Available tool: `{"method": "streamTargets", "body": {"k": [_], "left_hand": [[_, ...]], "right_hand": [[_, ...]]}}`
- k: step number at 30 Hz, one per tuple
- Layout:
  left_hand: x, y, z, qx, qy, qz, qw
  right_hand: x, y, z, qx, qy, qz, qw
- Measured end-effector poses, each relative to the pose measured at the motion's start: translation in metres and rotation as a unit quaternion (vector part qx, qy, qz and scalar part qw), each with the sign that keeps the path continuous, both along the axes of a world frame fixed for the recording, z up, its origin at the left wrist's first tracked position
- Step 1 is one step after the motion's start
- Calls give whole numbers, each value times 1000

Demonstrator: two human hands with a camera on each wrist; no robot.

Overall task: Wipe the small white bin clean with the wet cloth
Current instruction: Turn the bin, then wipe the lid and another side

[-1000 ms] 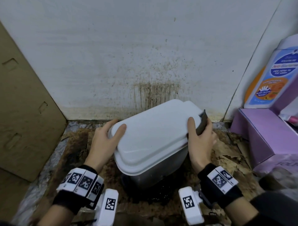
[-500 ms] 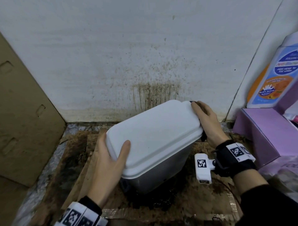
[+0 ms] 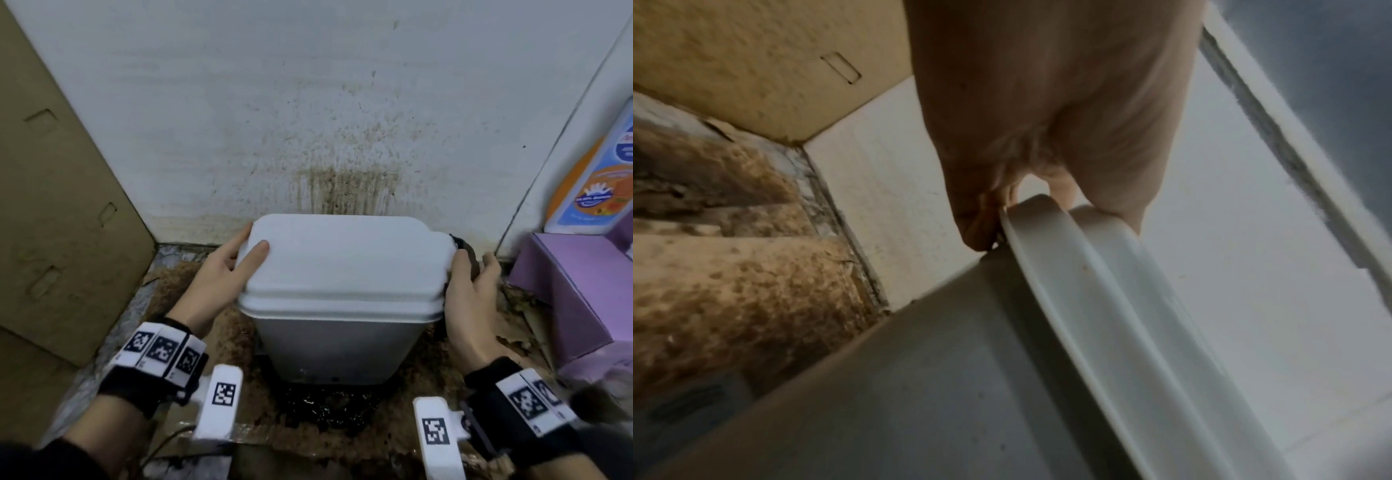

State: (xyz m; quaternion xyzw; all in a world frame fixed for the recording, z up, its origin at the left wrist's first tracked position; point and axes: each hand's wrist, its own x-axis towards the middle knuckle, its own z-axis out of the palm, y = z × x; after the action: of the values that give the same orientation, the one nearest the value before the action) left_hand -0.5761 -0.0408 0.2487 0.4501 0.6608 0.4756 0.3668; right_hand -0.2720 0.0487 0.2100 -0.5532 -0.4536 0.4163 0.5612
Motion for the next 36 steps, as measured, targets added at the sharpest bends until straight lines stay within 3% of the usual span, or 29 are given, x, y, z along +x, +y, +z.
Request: {"method": "streamTargets", "body": {"k": [8, 13, 17, 21, 24, 29, 32, 36], "left_hand": [[-13, 5, -15, 2, -31, -16, 999], [-12, 1, -21, -7, -39, -10, 999], [-7, -1, -26, 20, 49, 4, 999], [-5, 0, -37, 57, 114, -4, 992], [-4, 1, -46, 53, 156, 6, 986], [-9, 2, -50, 59, 132, -6, 989], [-13, 5, -54, 62, 122, -5, 991], [-7, 2, -49, 56, 113, -2, 992]], "right_hand": [[3, -8, 7, 1, -29, -76, 997], [-1, -9, 38, 135, -212, -69, 966], [-32, -16, 49, 182, -362, 44, 913], [-80, -36, 35, 96, -602, 122, 783], [-117, -56, 42, 99, -612, 184, 763], [-170, -67, 44, 151, -598, 280, 736], [-169, -61, 34, 183, -591, 281, 734], [-129, -55, 25, 210, -606, 218, 735]]}}
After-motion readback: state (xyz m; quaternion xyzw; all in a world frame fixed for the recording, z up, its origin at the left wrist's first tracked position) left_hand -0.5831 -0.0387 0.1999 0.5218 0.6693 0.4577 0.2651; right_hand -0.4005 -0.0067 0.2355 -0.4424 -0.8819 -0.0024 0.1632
